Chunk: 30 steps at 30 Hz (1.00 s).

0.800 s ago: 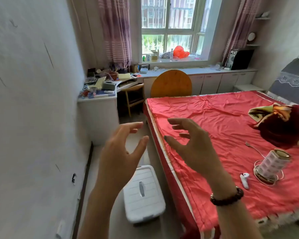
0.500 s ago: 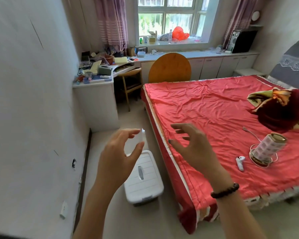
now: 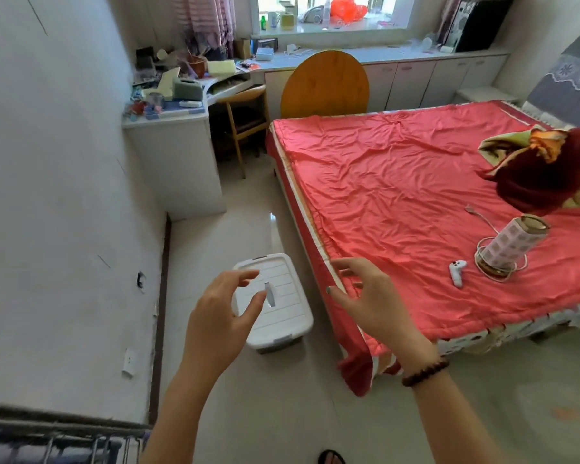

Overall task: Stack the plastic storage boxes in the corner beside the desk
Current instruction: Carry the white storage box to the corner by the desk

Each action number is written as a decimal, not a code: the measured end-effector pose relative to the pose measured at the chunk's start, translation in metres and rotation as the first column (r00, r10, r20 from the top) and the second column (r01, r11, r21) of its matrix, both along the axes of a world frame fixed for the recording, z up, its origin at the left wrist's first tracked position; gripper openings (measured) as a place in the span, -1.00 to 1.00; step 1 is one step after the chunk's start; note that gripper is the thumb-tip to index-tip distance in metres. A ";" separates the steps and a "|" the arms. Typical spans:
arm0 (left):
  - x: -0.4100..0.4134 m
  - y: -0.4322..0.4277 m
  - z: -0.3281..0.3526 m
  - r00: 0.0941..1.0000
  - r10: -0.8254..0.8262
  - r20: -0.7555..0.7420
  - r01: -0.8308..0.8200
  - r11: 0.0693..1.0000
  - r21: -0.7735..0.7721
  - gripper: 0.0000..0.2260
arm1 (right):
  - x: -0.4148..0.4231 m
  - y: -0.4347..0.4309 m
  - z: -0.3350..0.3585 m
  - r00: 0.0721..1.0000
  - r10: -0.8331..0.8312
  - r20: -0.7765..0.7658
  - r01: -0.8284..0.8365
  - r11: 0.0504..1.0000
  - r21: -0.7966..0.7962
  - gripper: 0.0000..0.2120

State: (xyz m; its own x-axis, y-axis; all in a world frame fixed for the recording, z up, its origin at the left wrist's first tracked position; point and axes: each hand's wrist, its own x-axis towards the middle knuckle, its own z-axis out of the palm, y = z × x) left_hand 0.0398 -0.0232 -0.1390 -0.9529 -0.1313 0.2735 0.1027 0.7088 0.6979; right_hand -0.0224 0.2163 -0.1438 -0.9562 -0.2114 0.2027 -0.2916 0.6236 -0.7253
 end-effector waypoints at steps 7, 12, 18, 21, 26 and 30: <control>0.020 -0.021 -0.023 0.998 0.022 0.053 -0.025 0.998 0.058 -0.70 | 0.018 -0.001 -0.021 0.997 -0.037 0.068 0.037 0.999 0.004 -0.56; 0.026 -0.037 -0.026 0.999 0.029 0.037 -0.031 0.997 0.067 -0.71 | 0.028 -0.016 -0.023 0.996 -0.055 0.064 0.055 0.998 -0.009 -0.57; 0.035 -0.060 -0.035 1.000 0.008 0.029 -0.010 0.995 0.102 -0.72 | 0.043 -0.039 -0.028 0.993 -0.074 0.087 0.077 0.997 -0.026 -0.57; 0.035 -0.069 -0.041 1.000 0.007 0.025 -0.010 0.991 0.133 -0.72 | 0.048 -0.050 -0.031 0.993 -0.075 0.086 0.077 0.997 -0.018 -0.57; 0.028 -0.080 -0.050 0.998 0.002 0.067 -0.012 0.988 0.152 -0.71 | 0.039 -0.060 -0.039 0.988 -0.073 0.134 0.076 0.997 -0.019 -0.58; 0.010 -0.087 -0.057 0.994 0.023 0.104 -0.040 0.986 0.160 -0.71 | 0.017 -0.067 -0.047 0.981 -0.071 0.183 0.081 0.996 -0.049 -0.59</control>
State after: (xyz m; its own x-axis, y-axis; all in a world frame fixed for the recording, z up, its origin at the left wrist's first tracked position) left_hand 0.0498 -0.1104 -0.1960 -0.9693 -0.1963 0.1482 0.0046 0.5878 0.8090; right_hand -0.0059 0.1492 -0.1906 -0.9909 -0.1301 0.0347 -0.1061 0.5960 -0.7960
